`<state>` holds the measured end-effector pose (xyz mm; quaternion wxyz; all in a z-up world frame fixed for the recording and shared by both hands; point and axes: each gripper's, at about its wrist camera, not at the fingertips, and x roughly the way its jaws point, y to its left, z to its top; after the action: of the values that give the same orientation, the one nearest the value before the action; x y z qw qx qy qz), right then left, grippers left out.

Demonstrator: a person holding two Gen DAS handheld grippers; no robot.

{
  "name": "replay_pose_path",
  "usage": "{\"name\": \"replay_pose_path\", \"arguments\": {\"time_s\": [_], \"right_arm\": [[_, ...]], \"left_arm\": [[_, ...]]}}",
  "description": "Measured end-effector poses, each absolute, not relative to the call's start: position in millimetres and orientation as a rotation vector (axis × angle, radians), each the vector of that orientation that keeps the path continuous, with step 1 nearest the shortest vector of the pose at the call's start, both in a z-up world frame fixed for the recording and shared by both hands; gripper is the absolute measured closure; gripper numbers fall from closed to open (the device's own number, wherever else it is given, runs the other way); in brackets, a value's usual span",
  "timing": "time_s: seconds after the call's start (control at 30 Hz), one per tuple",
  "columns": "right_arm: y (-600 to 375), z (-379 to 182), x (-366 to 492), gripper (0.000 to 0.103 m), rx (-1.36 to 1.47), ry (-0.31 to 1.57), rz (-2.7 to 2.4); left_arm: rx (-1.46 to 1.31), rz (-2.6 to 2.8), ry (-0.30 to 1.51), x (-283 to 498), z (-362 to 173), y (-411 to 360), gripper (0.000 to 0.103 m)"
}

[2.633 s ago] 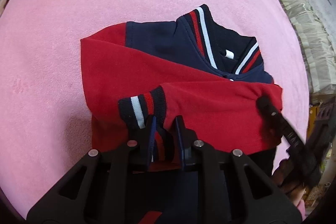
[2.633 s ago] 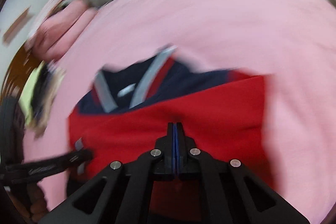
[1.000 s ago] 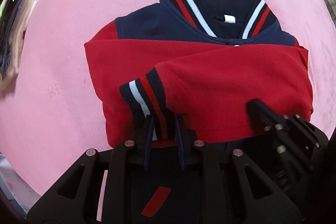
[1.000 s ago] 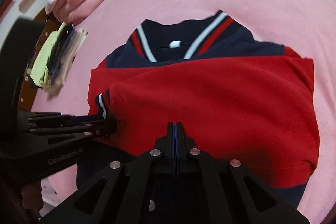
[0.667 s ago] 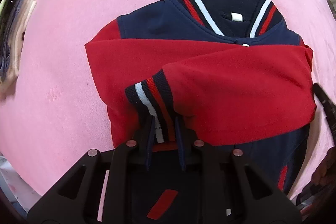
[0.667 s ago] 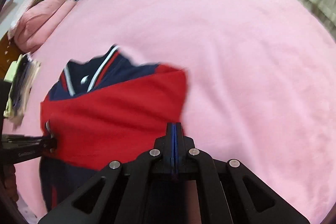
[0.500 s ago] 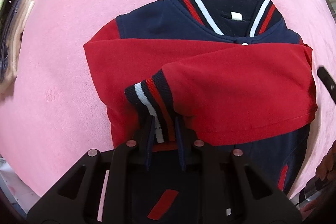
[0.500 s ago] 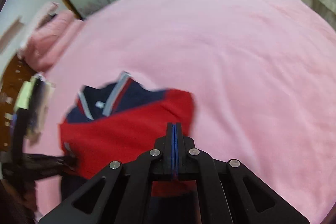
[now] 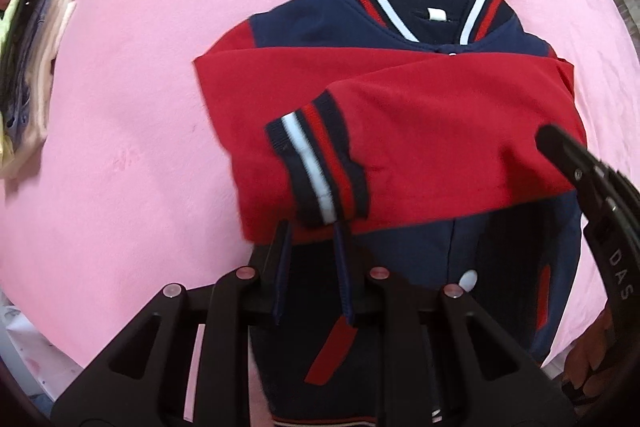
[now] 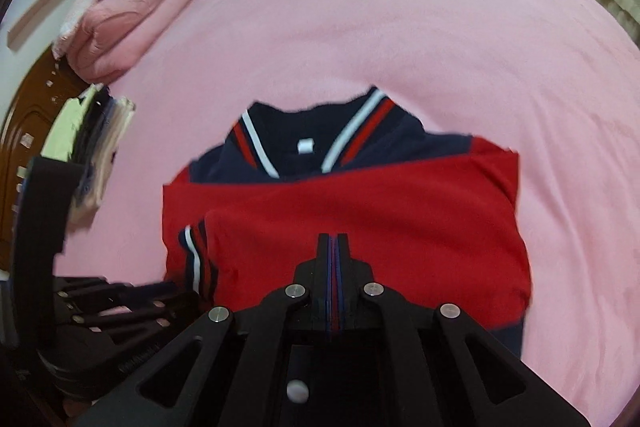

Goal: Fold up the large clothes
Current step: 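Lay the sleeve flat on the chest and open the right tool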

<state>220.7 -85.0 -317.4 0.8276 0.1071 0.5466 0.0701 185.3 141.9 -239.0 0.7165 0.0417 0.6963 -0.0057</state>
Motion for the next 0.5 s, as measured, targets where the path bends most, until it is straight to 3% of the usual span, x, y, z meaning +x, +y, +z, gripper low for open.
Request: {"name": "replay_pose_path", "arguments": {"time_s": [0.03, 0.1, 0.17, 0.2, 0.23, 0.27, 0.3, 0.33, 0.5], "right_arm": [[-91, -313, 213, 0.101, 0.220, 1.177, 0.130], [-100, -308, 200, 0.101, 0.226, 1.202, 0.098], [-105, -302, 187, 0.096, 0.250, 1.216, 0.065], [-107, -298, 179, 0.084, 0.259, 1.216, 0.048], [-108, -293, 173, 0.063, 0.267, 1.210, 0.031], [-110, -288, 165, 0.051, 0.272, 1.198, 0.017], [-116, -279, 156, 0.029, 0.276, 1.179, 0.003], [-119, -269, 146, 0.016, 0.277, 1.152, -0.018], [-132, -237, 115, 0.015, 0.251, 1.111, -0.050]], "left_arm": [[0.097, -0.013, 1.534, 174, -230, 146, 0.080], [0.096, -0.014, 1.519, 164, -219, 155, 0.058], [0.084, -0.020, 1.497, 157, -214, 163, 0.044], [0.082, -0.025, 1.486, 152, -208, 167, 0.042], [0.082, -0.029, 1.482, 149, -204, 170, 0.041], [0.083, -0.035, 1.479, 146, -201, 172, 0.038], [0.083, -0.040, 1.477, 144, -200, 172, 0.036], [0.086, -0.040, 1.473, 142, -198, 173, 0.035], [0.077, 0.015, 1.422, 130, -185, 178, 0.034]]}}
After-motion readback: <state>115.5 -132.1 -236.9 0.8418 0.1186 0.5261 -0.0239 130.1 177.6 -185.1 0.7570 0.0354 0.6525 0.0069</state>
